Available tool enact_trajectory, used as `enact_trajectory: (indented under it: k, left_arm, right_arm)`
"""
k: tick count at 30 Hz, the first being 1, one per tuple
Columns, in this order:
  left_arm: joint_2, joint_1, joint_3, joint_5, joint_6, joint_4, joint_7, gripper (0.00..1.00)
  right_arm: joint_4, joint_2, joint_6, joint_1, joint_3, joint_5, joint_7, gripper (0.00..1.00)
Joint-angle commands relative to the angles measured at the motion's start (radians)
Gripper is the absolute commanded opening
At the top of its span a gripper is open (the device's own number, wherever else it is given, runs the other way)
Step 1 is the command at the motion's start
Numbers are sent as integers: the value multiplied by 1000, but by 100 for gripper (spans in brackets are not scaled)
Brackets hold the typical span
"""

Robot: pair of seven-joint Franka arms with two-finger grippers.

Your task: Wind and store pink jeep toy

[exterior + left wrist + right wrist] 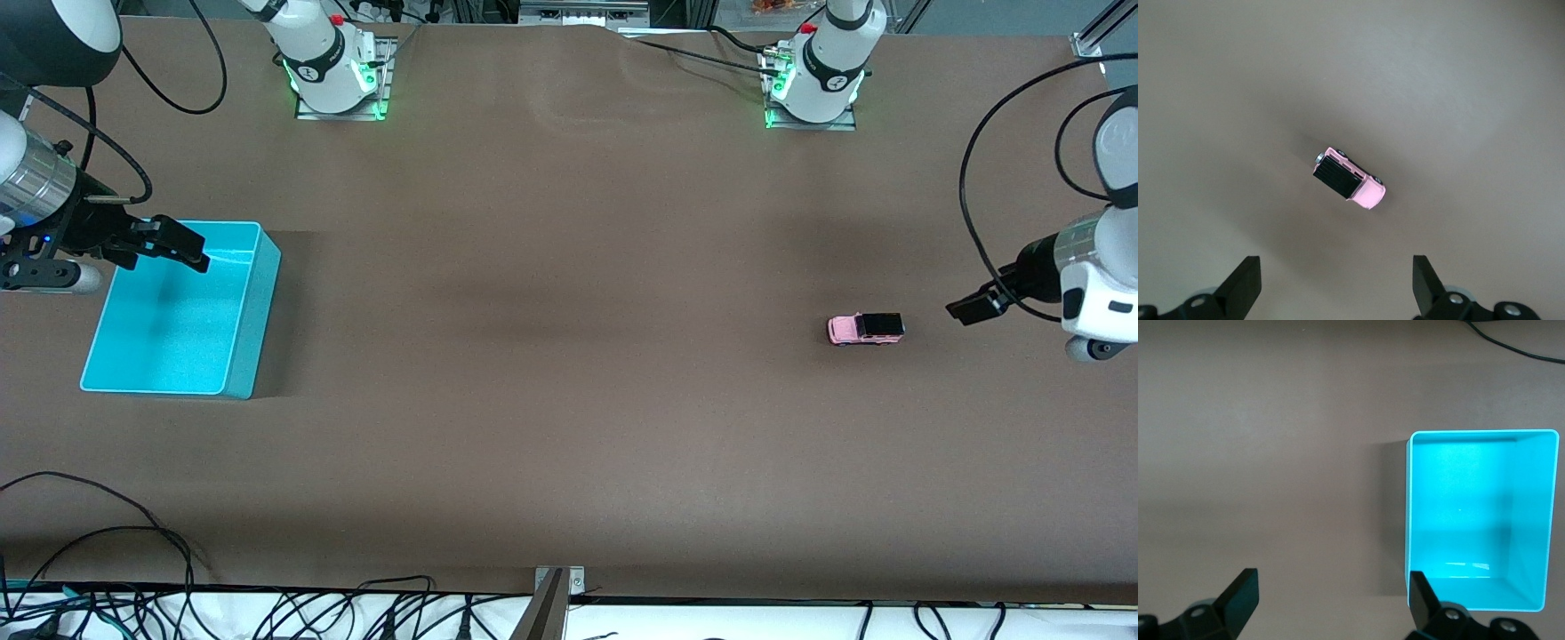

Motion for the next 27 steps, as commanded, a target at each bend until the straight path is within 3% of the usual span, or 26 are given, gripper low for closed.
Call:
enact_trajectory:
  k: [1,7,16,27]
  left_arm:
    - [41,2,3,-16,37,3,-197,100]
    - [81,2,1,-15,104,-26,-424,100]
    - [83,10,1,-16,345,-215,-640,100]
    - [101,38,-2,-32,551,-390,-740,100]
  right_arm:
    - [10,-5,-15,3,0,-13,-11,100]
    - [10,-5,-15,3,0,-13,-13,100]
    - [10,-5,-15,3,0,-13,-13,100]
    - [10,-5,-15,3,0,-13,-11,100]
